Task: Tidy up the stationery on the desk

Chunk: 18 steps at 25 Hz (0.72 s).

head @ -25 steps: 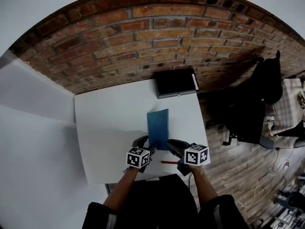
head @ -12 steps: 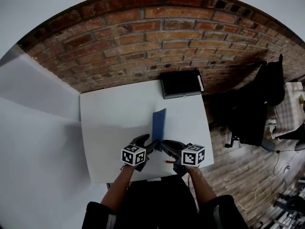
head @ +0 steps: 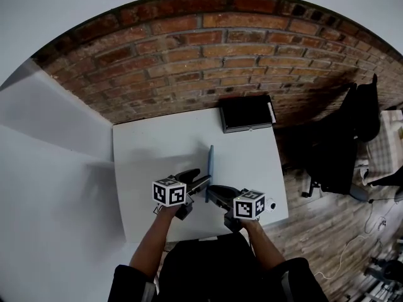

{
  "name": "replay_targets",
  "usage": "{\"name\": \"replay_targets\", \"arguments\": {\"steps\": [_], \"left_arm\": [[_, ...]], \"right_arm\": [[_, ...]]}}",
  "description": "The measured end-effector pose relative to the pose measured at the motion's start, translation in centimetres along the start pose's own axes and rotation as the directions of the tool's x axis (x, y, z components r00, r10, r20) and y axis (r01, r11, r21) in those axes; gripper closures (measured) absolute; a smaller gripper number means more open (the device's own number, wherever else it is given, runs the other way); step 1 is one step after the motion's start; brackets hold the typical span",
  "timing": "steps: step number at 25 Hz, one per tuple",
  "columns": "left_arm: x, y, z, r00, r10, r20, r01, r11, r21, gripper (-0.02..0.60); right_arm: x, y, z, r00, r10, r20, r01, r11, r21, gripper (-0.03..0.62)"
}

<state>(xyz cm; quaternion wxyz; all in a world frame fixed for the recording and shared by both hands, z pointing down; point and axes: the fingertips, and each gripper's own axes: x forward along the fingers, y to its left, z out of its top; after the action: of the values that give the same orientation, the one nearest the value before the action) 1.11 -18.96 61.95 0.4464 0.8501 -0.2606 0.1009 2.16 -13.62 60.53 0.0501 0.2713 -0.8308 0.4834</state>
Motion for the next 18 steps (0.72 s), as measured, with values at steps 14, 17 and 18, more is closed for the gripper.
{"name": "replay_targets", "arguments": {"steps": [14,17,18], "left_arm": [[-1.6,3.6,-0.6,0.978,0.165,-0.131,-0.158,0.986,0.06,0.356],[-2.0,4.8,-0.8,0.966,0.219,-0.136,-0.208,0.974,0.086,0.376],[-2.2,5.2,-0.9,0.962,0.24,-0.135,-0.228,0.969,0.097,0.398]], "right_arm": [[3.3,1.8,-1.7,0.998,0.034,-0.049,-0.034,0.999,0.009,0.484],[3.2,1.5,-2.0,0.998,0.022,-0.051,-0.021,1.0,0.01,0.484],[3.1,1.4,-2.1,0.999,0.016,-0.05,-0.016,1.0,0.012,0.484]]}}
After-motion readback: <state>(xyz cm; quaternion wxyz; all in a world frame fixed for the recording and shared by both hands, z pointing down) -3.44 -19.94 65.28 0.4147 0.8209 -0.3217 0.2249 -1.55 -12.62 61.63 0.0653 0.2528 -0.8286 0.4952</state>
